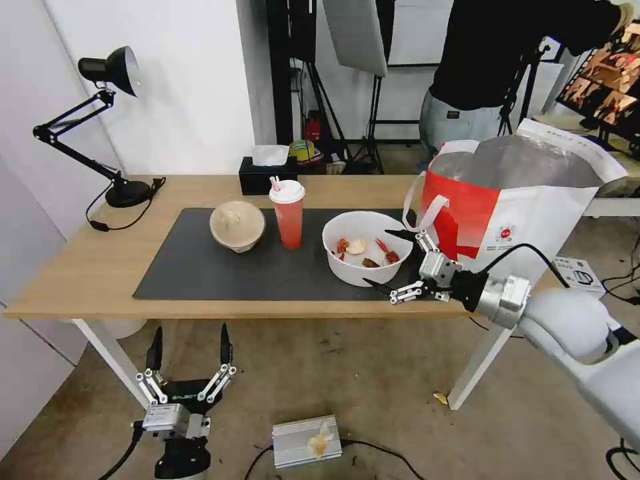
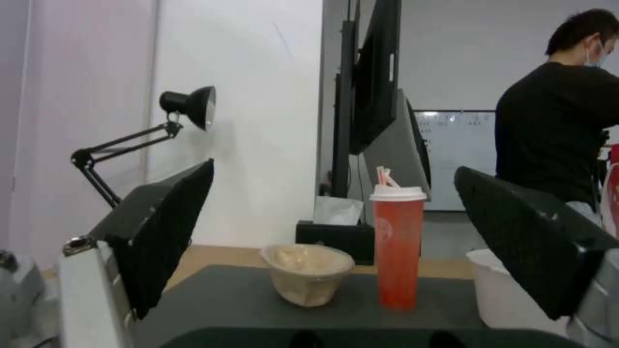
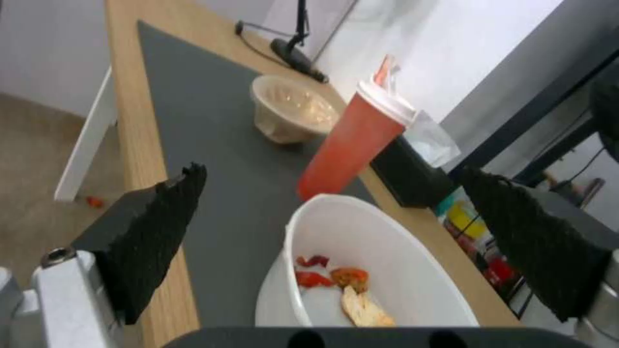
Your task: Pick up the trash from the table and place it into the takeout bag.
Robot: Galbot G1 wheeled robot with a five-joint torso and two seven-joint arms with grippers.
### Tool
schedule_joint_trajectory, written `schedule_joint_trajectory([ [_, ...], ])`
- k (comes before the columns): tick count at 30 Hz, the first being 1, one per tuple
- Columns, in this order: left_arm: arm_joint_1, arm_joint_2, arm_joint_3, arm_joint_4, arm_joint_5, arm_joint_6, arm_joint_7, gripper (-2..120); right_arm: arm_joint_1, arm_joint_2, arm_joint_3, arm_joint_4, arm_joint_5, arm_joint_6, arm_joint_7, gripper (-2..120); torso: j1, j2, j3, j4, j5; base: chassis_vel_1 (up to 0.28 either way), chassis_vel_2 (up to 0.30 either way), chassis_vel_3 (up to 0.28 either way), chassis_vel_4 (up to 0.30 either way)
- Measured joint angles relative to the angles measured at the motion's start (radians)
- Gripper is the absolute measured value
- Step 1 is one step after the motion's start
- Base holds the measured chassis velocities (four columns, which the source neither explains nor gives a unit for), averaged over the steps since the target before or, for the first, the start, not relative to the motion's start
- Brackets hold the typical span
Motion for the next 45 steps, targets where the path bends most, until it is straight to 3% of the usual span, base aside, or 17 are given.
schedule_joint_trajectory([
  [13, -0.001, -0.004, 0.000, 0.008, 0.000, -0.005, 0.005, 100, 0.252, -0.012, -0.160, -0.149, -0.013, -0.057, -0.133, 100, 0.000, 0.000, 0.000, 0.0000, -0.0001, 0.000, 0.000, 0.000, 0.000],
  [15, -0.001, -0.006, -0.001, 0.010, 0.001, -0.005, 0.005, 100, 0.351, -0.002, -0.223, -0.199, -0.024, -0.071, -0.199, 100, 0.000, 0.000, 0.000, 0.0001, 0.0000, 0.000, 0.000, 0.000, 0.000],
  [22, -0.002, -0.008, -0.002, 0.019, 0.001, -0.015, 0.005, 100, 0.480, 0.033, -0.308, -0.298, -0.056, -0.078, -0.322, 100, 0.000, 0.000, 0.000, 0.0001, 0.0000, 0.000, 0.000, 0.000, 0.000],
  [28, -0.004, -0.009, -0.003, 0.027, 0.002, -0.022, 0.005, 100, 0.562, 0.070, -0.363, -0.381, -0.099, -0.094, -0.489, 100, 0.000, 0.000, 0.000, 0.0000, -0.0001, 0.000, 0.000, 0.000, 0.000],
  [45, -0.006, -0.009, -0.006, 0.033, 0.002, -0.023, 0.004, 100, 0.646, 0.129, -0.458, -0.492, -0.153, -0.095, -0.569, 100, 0.000, 0.000, 0.000, 0.0000, -0.0001, 0.000, 0.000, 0.000, 0.000],
])
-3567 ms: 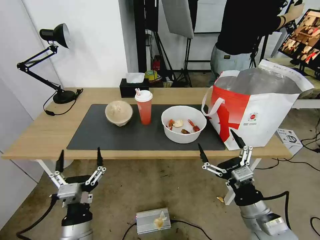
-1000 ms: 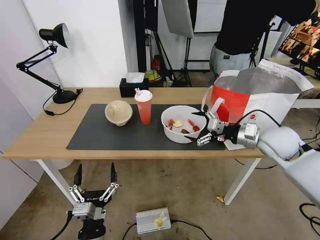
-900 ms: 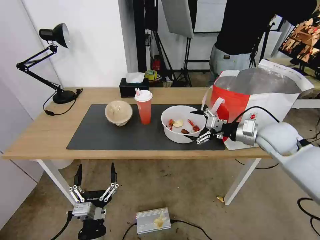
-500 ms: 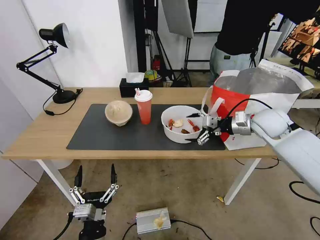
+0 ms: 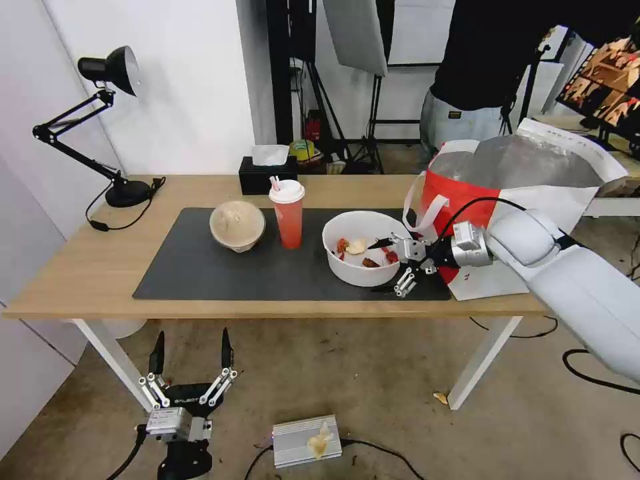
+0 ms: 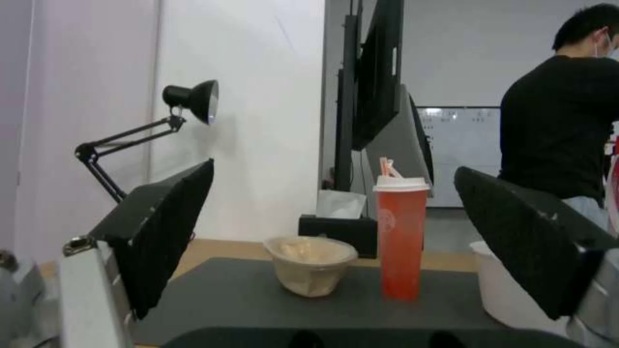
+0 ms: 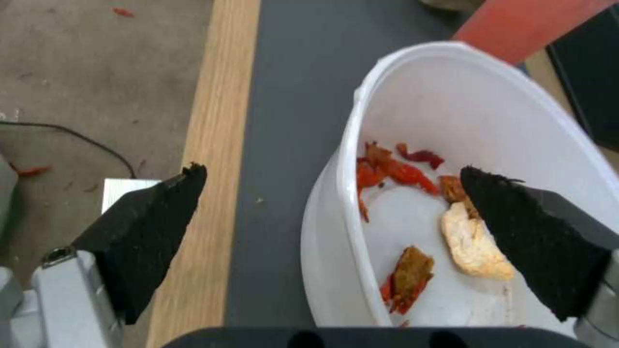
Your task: Pick up the trash from the table and place it into the takeout bag.
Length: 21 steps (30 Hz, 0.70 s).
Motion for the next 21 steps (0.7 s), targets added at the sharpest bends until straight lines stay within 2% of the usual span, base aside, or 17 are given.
schedule_joint_trajectory([
  [21, 0.017, 0.000, 0.000, -0.020, 0.001, -0.005, -0.001, 100, 0.045, 0.049, -0.034, -0.082, -0.032, -0.005, 0.016, 100, 0.000, 0.000, 0.000, 0.0000, 0.0001, 0.000, 0.000, 0.000, 0.000],
])
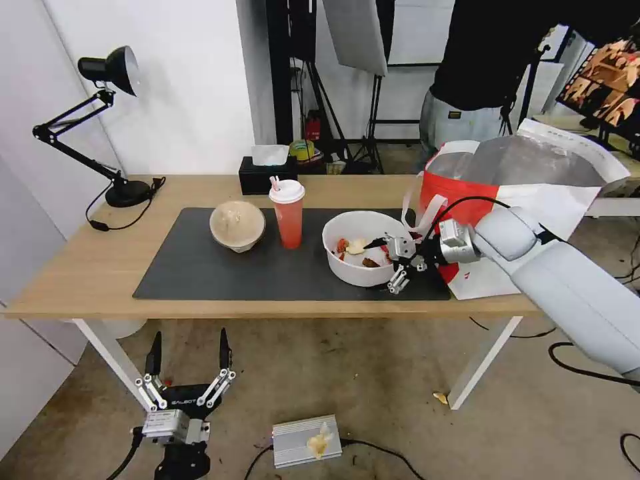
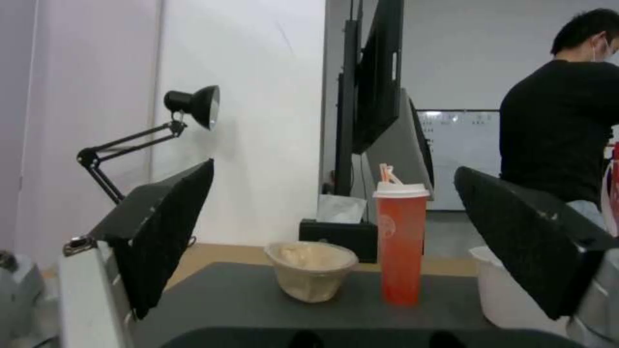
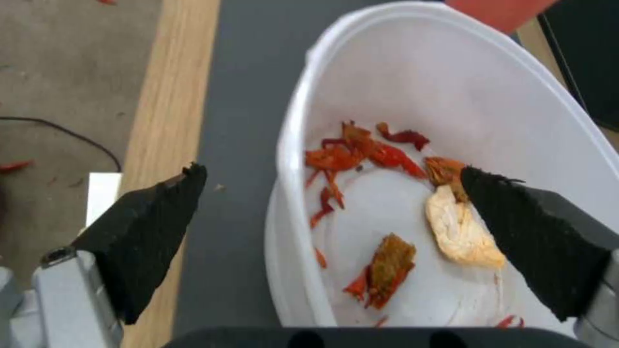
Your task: Pick up the trash from the table and place it into the takeout bag.
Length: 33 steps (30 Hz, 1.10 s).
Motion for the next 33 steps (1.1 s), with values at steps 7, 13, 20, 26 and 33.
schedule_joint_trajectory([
  [7, 0.003, 0.000, 0.001, -0.005, 0.000, -0.001, 0.000, 100, 0.005, 0.015, -0.006, -0.033, -0.009, -0.001, 0.004, 75, 0.000, 0.000, 0.000, 0.0000, 0.0000, 0.000, 0.000, 0.000, 0.000],
  [13, 0.004, 0.000, 0.000, -0.009, 0.000, -0.004, -0.001, 100, 0.009, 0.023, -0.013, -0.054, -0.015, -0.002, 0.001, 53, 0.000, 0.000, 0.000, 0.0000, 0.0000, 0.000, 0.000, 0.000, 0.000],
  [20, 0.005, 0.000, -0.001, -0.013, -0.001, -0.006, -0.001, 100, 0.012, 0.031, -0.016, -0.068, -0.019, -0.002, -0.007, 28, 0.000, 0.000, 0.000, 0.0000, 0.0000, 0.000, 0.000, 0.000, 0.000],
  [26, 0.005, 0.000, -0.003, -0.017, -0.002, -0.010, -0.002, 100, 0.012, 0.032, -0.018, -0.069, -0.021, -0.002, -0.009, 7, 0.000, 0.000, 0.000, 0.0000, 0.0000, 0.000, 0.000, 0.000, 0.000],
  [33, 0.005, 0.000, -0.005, -0.020, -0.002, -0.014, -0.002, 100, 0.012, 0.033, -0.021, -0.069, -0.021, -0.002, -0.009, 0, 0.000, 0.000, 0.000, 0.0000, 0.0000, 0.000, 0.000, 0.000, 0.000],
])
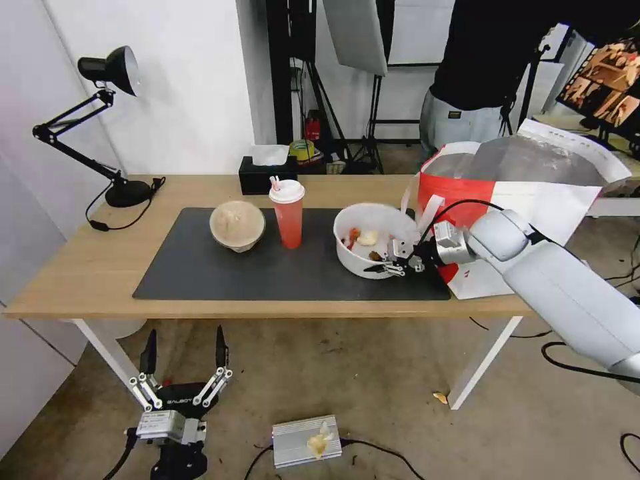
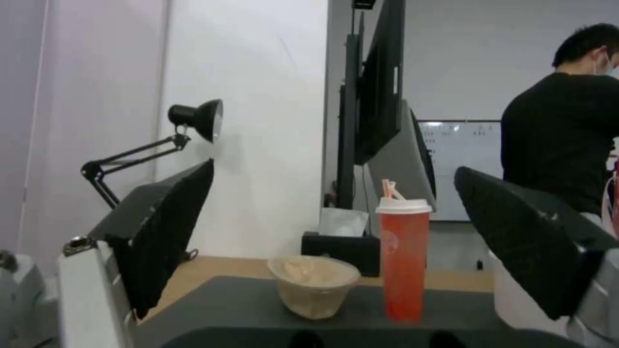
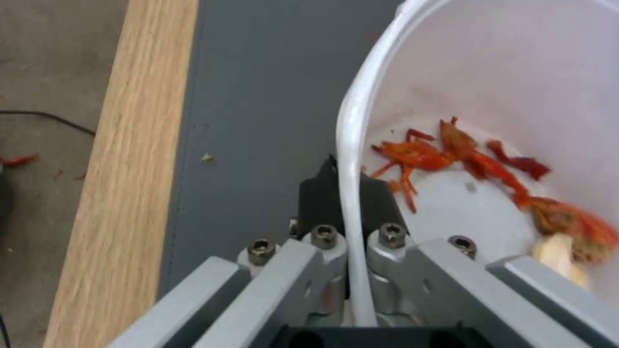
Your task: Pick up the trash from the table and place it into the takeout bag.
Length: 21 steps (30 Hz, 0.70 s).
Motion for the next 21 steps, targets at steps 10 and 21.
schedule_joint_trajectory([
  [10, 0.000, 0.000, -0.002, -0.002, 0.000, -0.001, 0.000, 100, -0.001, -0.001, -0.001, 0.003, 0.021, 0.001, 0.000, 0, 0.000, 0.000, 0.000, 0.0000, 0.0001, 0.000, 0.000, 0.000, 0.000],
  [21, 0.002, 0.000, -0.002, -0.006, 0.001, -0.001, 0.000, 100, 0.028, -0.039, -0.015, 0.087, 0.172, -0.003, -0.023, 0, 0.000, 0.000, 0.000, 0.0000, 0.0000, 0.000, 0.000, 0.000, 0.000],
])
